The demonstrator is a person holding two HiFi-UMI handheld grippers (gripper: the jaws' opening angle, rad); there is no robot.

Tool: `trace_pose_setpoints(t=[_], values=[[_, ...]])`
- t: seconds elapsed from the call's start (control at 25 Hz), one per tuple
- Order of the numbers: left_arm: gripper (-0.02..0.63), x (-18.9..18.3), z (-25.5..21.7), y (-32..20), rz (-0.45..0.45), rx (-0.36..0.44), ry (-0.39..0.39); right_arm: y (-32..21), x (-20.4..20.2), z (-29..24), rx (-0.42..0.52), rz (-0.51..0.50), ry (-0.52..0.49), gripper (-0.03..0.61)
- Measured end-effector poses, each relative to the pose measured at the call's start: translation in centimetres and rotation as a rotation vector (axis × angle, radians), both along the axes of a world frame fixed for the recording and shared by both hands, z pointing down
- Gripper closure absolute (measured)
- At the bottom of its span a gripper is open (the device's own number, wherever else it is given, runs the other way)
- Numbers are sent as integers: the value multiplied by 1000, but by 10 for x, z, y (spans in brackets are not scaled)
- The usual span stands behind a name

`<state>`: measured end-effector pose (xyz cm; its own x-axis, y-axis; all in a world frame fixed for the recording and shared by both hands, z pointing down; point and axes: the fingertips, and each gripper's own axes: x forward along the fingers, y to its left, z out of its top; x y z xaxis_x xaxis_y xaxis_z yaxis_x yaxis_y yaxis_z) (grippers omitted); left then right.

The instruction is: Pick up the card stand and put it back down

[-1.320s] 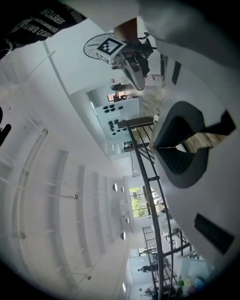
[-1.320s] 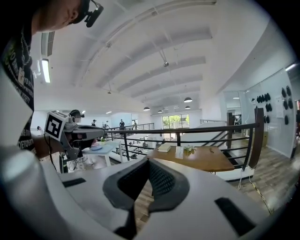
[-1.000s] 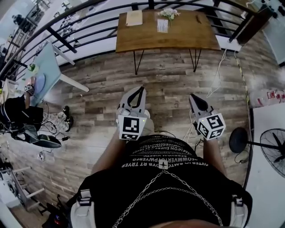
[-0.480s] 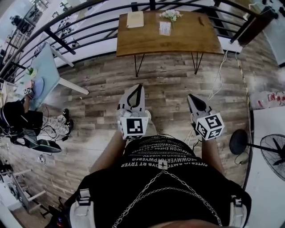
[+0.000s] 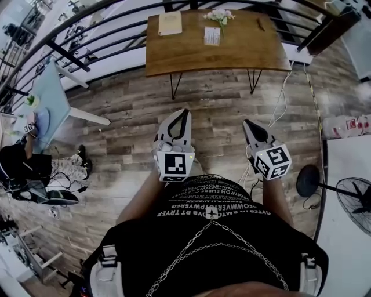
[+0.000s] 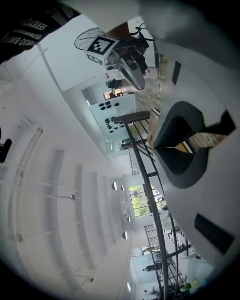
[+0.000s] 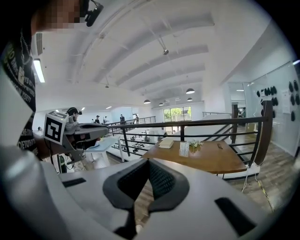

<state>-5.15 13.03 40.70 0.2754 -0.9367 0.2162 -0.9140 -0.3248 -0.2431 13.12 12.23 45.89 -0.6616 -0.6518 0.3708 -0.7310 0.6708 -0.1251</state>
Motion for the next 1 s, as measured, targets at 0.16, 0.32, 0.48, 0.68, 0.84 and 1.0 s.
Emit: trace_pose_setpoints(t=[0.16,0.32,0.48,0.68,0.84,1.0], values=[[584,-1,3,-26,42,-12,12,-25,-6,-6,10,10,22,565],[584,-5,4,-53,70,-15,16,-48,-12,-10,13,32,33,565],[584,-14,2,-75,95,-8,20,-65,-24,-14,24,37,33,565],[584,-30,1,-101,132,-3,33,-84,-42,-17,33,64,39,565],[584,-42,1,-117,153,-5,31,-96,-53,-19,37,89,43,565],[584,-49,2,-125,183,-11,44,-101,-63,-24,41,102,58,565]])
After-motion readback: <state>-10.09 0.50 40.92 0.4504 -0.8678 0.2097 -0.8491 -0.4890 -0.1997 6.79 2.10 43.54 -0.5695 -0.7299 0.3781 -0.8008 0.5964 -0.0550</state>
